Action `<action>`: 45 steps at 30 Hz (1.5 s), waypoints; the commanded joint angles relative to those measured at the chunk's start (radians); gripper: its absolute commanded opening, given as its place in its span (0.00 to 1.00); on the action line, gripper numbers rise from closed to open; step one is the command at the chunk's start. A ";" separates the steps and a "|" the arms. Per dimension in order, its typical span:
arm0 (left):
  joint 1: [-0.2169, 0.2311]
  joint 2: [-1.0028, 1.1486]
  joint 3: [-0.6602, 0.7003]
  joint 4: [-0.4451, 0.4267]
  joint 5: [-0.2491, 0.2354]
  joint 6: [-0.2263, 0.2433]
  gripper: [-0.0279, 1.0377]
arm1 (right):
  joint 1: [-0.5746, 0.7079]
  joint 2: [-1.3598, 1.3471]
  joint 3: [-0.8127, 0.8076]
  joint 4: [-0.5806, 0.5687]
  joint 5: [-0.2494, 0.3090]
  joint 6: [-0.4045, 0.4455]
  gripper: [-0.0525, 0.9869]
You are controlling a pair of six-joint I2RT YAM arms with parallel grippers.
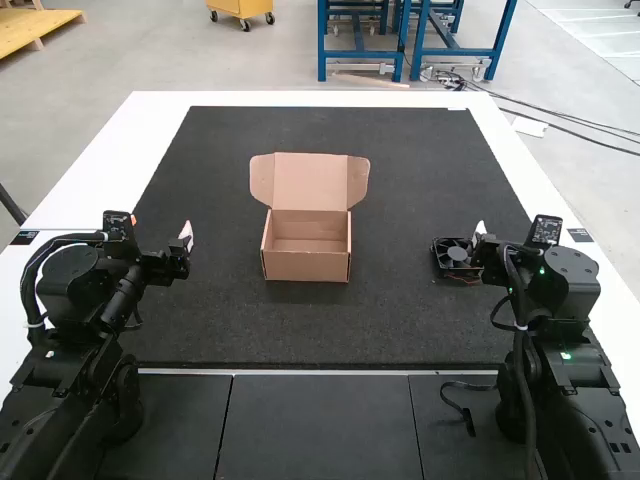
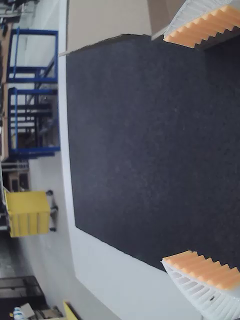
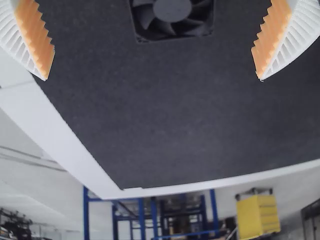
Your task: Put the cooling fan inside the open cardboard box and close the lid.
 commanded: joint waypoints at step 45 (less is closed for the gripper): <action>0.048 0.442 0.508 0.142 -0.019 -0.040 0.94 | -0.112 0.421 0.409 0.091 -0.083 -0.019 0.92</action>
